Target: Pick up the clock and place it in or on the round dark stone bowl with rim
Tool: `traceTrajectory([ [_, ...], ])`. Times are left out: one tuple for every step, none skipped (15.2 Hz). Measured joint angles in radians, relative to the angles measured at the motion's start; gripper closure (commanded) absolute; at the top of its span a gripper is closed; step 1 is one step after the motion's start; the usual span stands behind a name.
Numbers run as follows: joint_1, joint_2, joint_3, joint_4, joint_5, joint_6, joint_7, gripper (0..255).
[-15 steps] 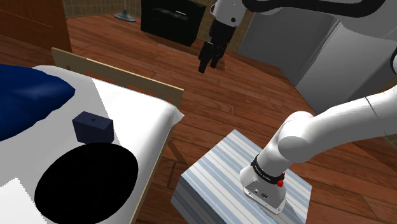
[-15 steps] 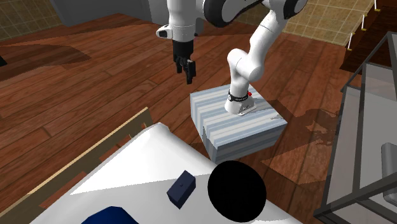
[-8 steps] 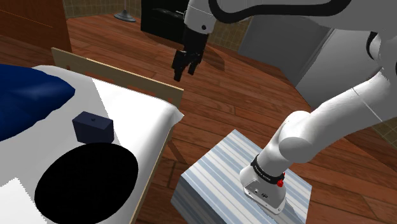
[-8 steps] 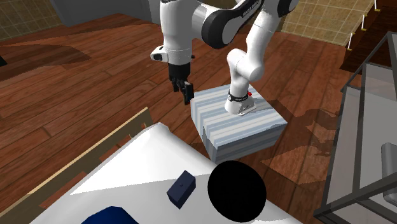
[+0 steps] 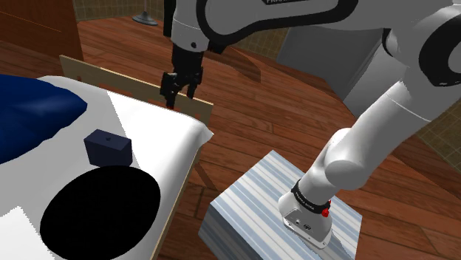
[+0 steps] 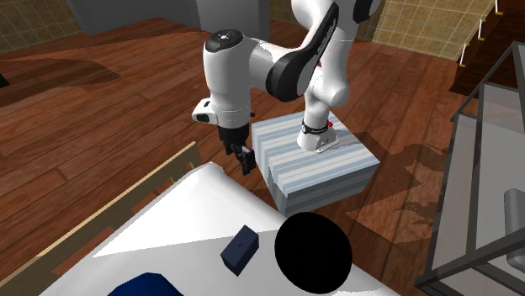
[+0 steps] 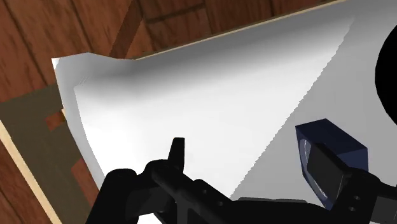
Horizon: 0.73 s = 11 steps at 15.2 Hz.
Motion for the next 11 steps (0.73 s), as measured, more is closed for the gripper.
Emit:
traceTrajectory([
  [0.004,0.035,0.009,0.024,-0.014,0.007,0.013,0],
  [0.012,0.072,0.021,0.044,-0.029,0.019,0.031,0],
  [0.019,0.102,0.03,0.069,-0.042,0.02,0.047,0],
  [0.03,0.146,0.041,0.103,-0.062,0.025,0.07,0],
  [0.039,0.185,0.048,0.134,-0.081,0.027,0.085,0],
  [0.049,0.228,0.054,0.168,-0.101,0.03,0.103,0],
  [0.059,0.262,0.057,0.195,-0.118,0.031,0.114,0],
  [0.075,0.303,0.063,0.229,-0.138,0.032,0.134,0],
  [0.092,0.347,0.067,0.269,-0.159,0.029,0.154,0],
  [0.106,0.381,0.069,0.299,-0.175,0.026,0.167,0],
  [0.121,0.418,0.069,0.336,-0.192,0.021,0.177,0],
])
